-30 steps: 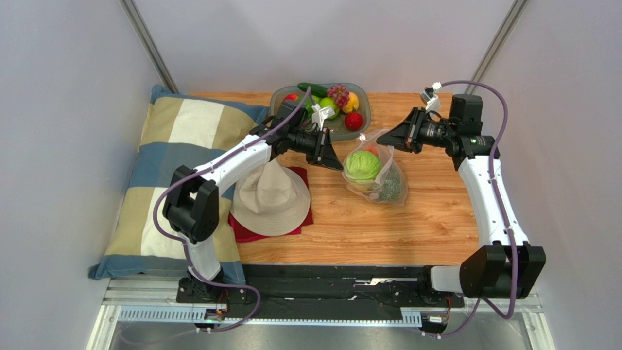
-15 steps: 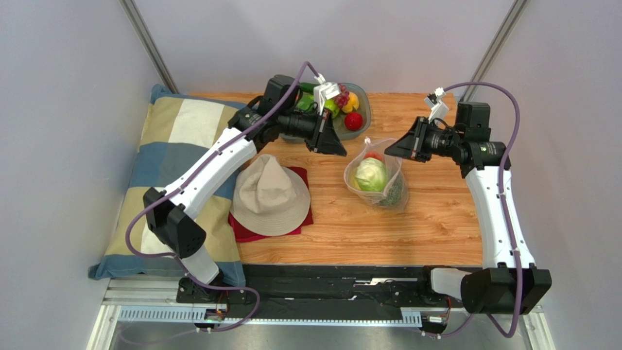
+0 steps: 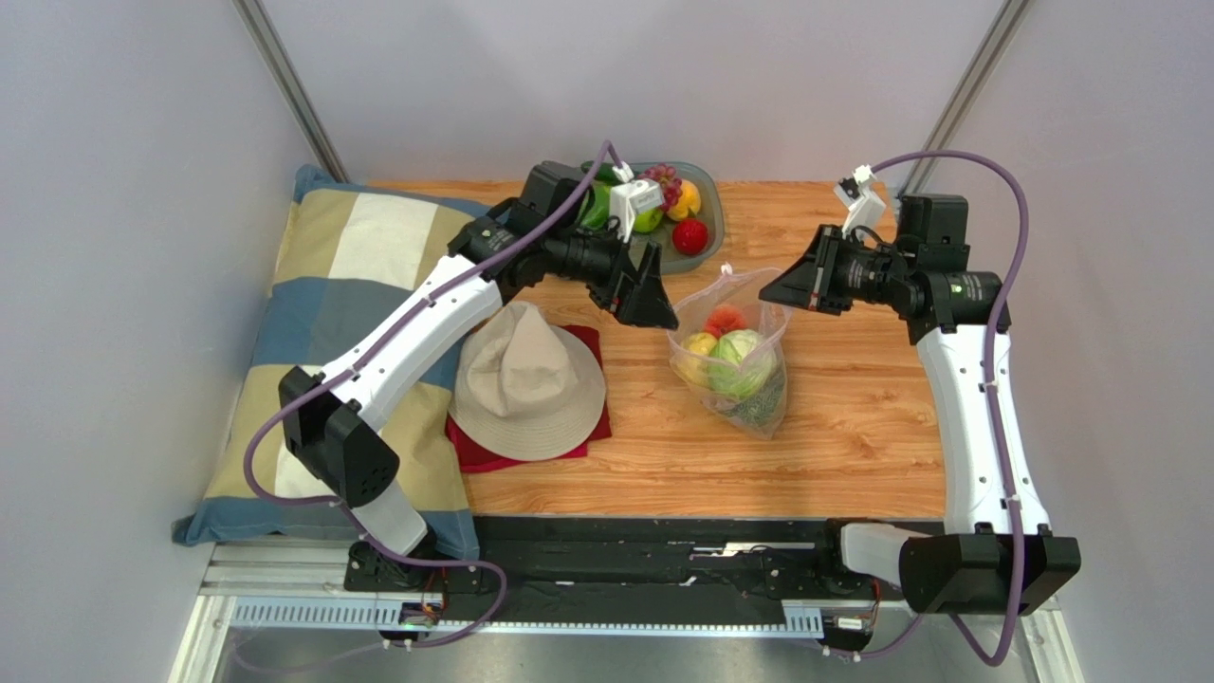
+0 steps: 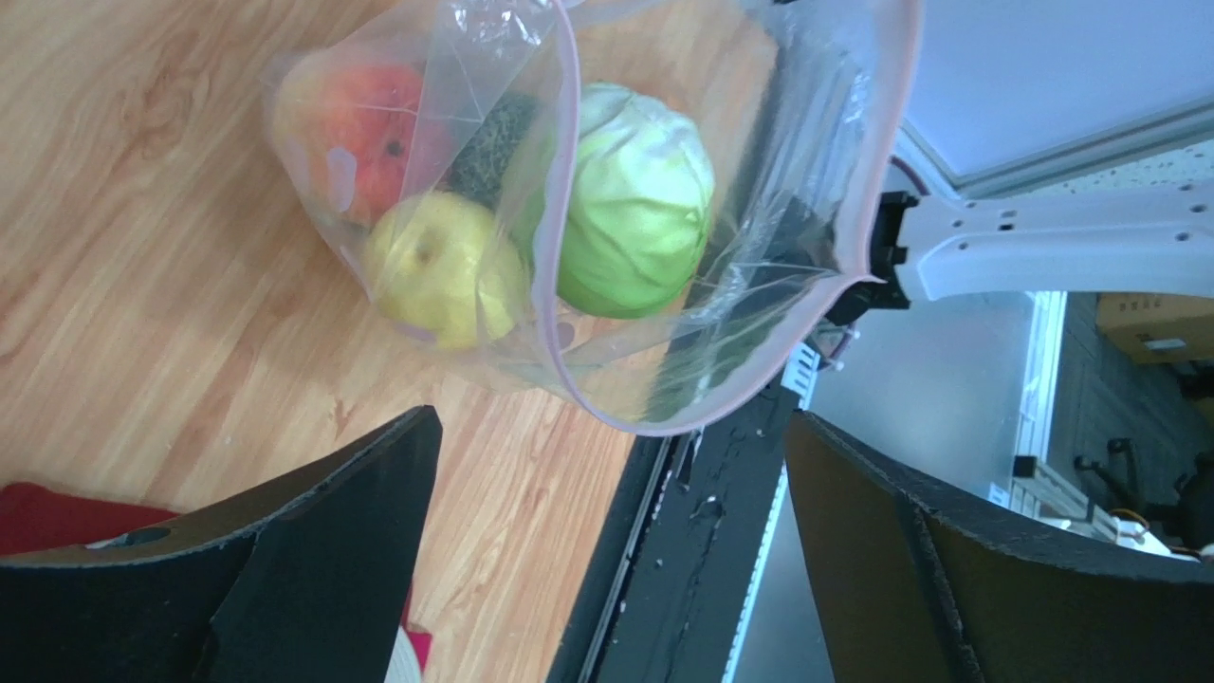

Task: Place the food in the zip-top bag and seal the zipper
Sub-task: Adjust the zipper food storage bag at the center of the board.

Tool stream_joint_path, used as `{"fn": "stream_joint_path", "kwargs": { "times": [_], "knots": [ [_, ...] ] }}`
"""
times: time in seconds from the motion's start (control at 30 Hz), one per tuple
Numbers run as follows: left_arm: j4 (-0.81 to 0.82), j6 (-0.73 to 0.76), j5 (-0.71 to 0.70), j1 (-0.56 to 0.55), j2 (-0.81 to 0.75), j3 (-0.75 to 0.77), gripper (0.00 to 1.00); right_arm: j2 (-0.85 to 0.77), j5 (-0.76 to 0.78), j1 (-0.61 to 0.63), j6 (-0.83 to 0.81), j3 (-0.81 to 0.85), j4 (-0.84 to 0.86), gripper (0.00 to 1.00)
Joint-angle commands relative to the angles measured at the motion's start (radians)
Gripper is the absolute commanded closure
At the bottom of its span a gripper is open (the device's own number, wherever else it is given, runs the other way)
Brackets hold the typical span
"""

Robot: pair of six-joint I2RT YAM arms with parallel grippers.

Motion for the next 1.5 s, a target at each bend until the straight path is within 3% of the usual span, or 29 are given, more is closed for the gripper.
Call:
{"fn": "stream_joint_path", "kwargs": {
  "times": [0.0,0.07,0.17,0.2,0.27,0.3,0.37,0.47,0.6,0.7,0.77,0.9,1.0,1.03,1.07,1.1,1.13,1.17,1.23,1.27,1.3,1.47],
  "knots": [
    [0.038,0.018,-0.115,-0.045,0.032,-0.018,0.01,0.007,-0.022,-0.002,0.048,0.0,0.074,1.0],
    [-0.002,-0.013,-0.117,-0.048,0.069,0.017,0.01,0.012,-0.034,-0.002,0.057,0.002,0.082,1.0],
    [-0.014,-0.035,-0.08,-0.048,0.123,0.047,0.22,0.004,-0.039,-0.002,0.068,-0.009,0.086,1.0],
    [-0.016,-0.033,-0.051,-0.048,0.134,0.056,0.45,-0.002,-0.04,-0.002,0.071,-0.01,0.088,1.0],
    [-0.032,-0.013,-0.031,-0.047,0.132,0.097,0.73,-0.008,-0.034,-0.002,0.075,-0.009,0.08,1.0],
    [-0.036,-0.01,-0.025,-0.048,0.113,0.108,0.99,-0.011,-0.03,-0.002,0.069,-0.003,0.062,1.0],
    [-0.034,0.002,-0.017,-0.048,0.087,0.14,1.0,-0.023,0.002,-0.002,0.042,0.004,0.038,1.0],
    [-0.04,-0.004,0.0,-0.05,0.068,0.182,1.0,-0.034,0.047,-0.002,-0.019,0.002,-0.022,0.91],
    [-0.106,0.028,0.018,-0.05,0.108,0.214,1.0,-0.02,0.13,-0.002,-0.075,0.014,-0.073,0.58],
    [-0.118,0.047,0.031,-0.048,0.114,0.213,1.0,0.012,0.202,-0.002,-0.099,0.049,-0.107,0.5],
    [-0.121,0.057,0.034,-0.048,0.109,0.21,1.0,0.033,0.217,-0.002,-0.106,0.073,-0.122,0.5],
    [-0.123,0.063,0.02,-0.048,0.112,0.208,1.0,0.047,0.181,-0.003,-0.109,0.077,-0.119,0.67],
    [-0.12,0.062,0.017,-0.047,0.112,0.203,1.0,0.053,0.135,-0.002,-0.098,0.07,-0.113,0.7],
    [-0.117,0.062,0.014,-0.044,0.111,0.2,1.0,0.053,0.122,-0.002,-0.098,0.068,-0.111,0.77],
    [-0.115,0.06,0.012,-0.042,0.111,0.197,1.0,0.053,0.102,-0.002,-0.099,0.068,-0.11,0.98],
    [-0.106,0.057,0.009,-0.036,0.111,0.194,0.92,0.05,0.098,-0.002,-0.099,0.069,-0.107,1.0],
    [-0.094,0.022,0.006,-0.024,0.109,0.181,0.77,0.046,0.093,-0.002,-0.093,0.07,-0.102,1.0],
    [-0.035,-0.005,-0.001,0.023,0.102,0.167,0.47,0.041,0.085,-0.002,-0.087,0.068,-0.087,1.0],
    [0.061,-0.077,-0.026,0.08,0.08,0.106,0.25,0.035,0.085,-0.002,-0.073,0.063,-0.076,1.0],
    [0.129,-0.072,-0.102,0.134,0.068,0.096,0.07,0.034,0.091,-0.002,-0.073,0.062,-0.07,1.0],
    [0.148,-0.047,-0.153,0.152,0.066,0.093,0.01,0.033,0.095,-0.002,-0.073,0.054,-0.07,1.0],
    [0.306,0.207,-0.455,0.221,0.146,0.105,0.01,0.041,0.095,-0.002,-0.061,0.039,-0.05,1.0]
  ]
}}
